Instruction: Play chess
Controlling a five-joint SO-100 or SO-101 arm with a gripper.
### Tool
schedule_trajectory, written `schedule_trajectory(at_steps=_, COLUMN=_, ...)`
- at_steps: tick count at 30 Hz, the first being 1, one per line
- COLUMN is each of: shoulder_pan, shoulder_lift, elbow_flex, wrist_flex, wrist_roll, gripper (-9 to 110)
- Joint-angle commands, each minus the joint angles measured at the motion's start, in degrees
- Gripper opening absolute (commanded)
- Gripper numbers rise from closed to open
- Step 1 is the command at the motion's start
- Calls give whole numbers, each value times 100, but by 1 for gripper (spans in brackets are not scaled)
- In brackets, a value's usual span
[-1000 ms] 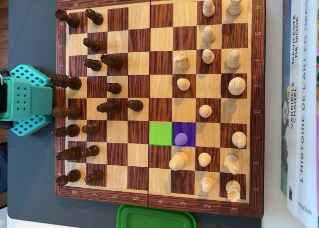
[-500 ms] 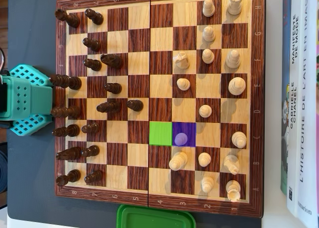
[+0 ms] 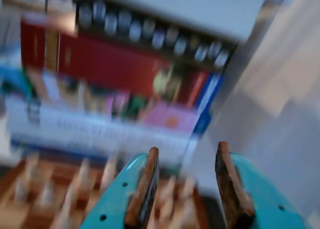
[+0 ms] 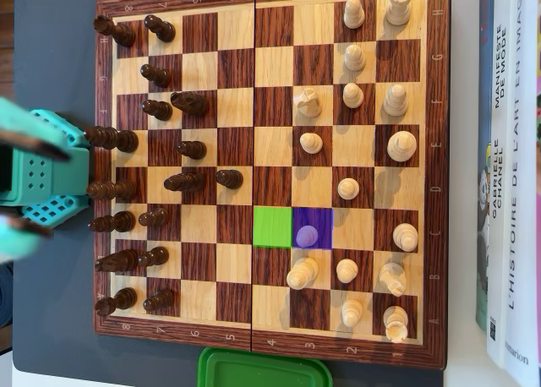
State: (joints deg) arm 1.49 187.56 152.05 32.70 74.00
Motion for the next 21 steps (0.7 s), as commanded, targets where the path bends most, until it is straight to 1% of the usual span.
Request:
schedule_trajectory(at_steps=1, shoulder_pan=44, shoulder_lift=-519, elbow_flex=-729, wrist_flex=1002, wrist_roll=-44, gripper=17)
schedule_trajectory(at_steps=3, shoulder_pan=53, shoulder_lift=-984, elbow_flex=-1063, wrist_flex=1415, wrist_roll=-44, gripper=17)
schedule_trajectory(at_steps=9, shoulder_pan=53, shoulder_lift=-2558, elbow_flex=-1793, wrist_flex=2004, wrist_roll=0, gripper=17)
schedule_trajectory(at_steps=14, shoulder_pan=431, shoulder_lift=-4140, elbow_flex=-2347, wrist_flex=2074, wrist_roll=-26, gripper=17)
schedule_trajectory(at_steps=21, shoulder_pan=598, shoulder_lift=-6223, elbow_flex=-3305, wrist_flex=2224, wrist_roll=-35, gripper=17)
